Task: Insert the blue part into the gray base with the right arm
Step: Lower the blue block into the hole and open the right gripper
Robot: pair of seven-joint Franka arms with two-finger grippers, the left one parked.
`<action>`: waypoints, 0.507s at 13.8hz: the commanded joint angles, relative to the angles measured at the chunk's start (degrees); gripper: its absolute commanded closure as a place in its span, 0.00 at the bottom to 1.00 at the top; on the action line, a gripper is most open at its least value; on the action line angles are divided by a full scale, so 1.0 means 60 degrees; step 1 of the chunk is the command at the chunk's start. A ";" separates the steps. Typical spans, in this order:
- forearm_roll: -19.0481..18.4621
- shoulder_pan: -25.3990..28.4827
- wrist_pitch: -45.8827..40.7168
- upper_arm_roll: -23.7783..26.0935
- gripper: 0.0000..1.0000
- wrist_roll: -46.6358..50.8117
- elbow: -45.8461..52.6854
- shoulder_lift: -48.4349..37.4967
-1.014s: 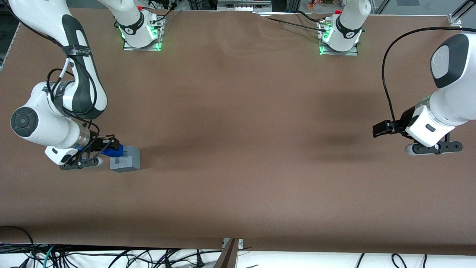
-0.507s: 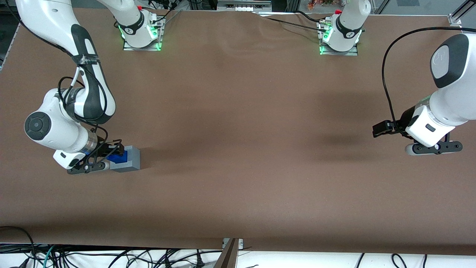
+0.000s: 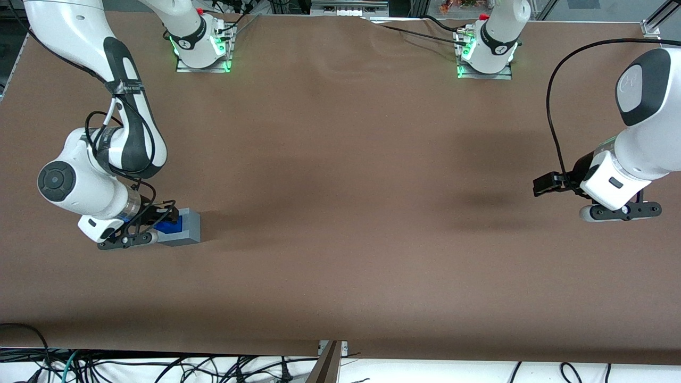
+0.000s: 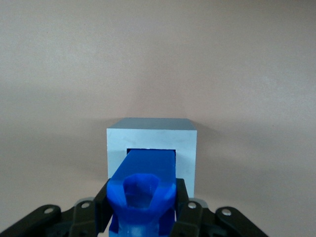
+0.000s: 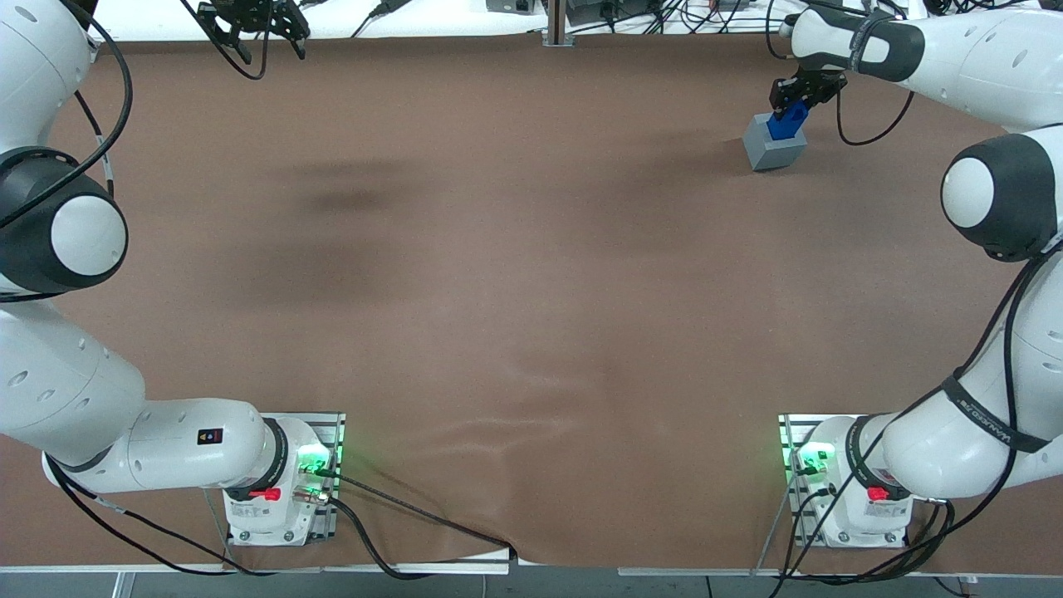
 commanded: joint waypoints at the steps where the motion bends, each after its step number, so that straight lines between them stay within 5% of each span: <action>1: 0.0161 0.0014 0.0038 0.0022 0.01 -0.0086 0.0059 -0.0046; 7: 0.0147 0.0044 -0.0428 0.0036 0.01 -0.0174 0.0382 -0.0337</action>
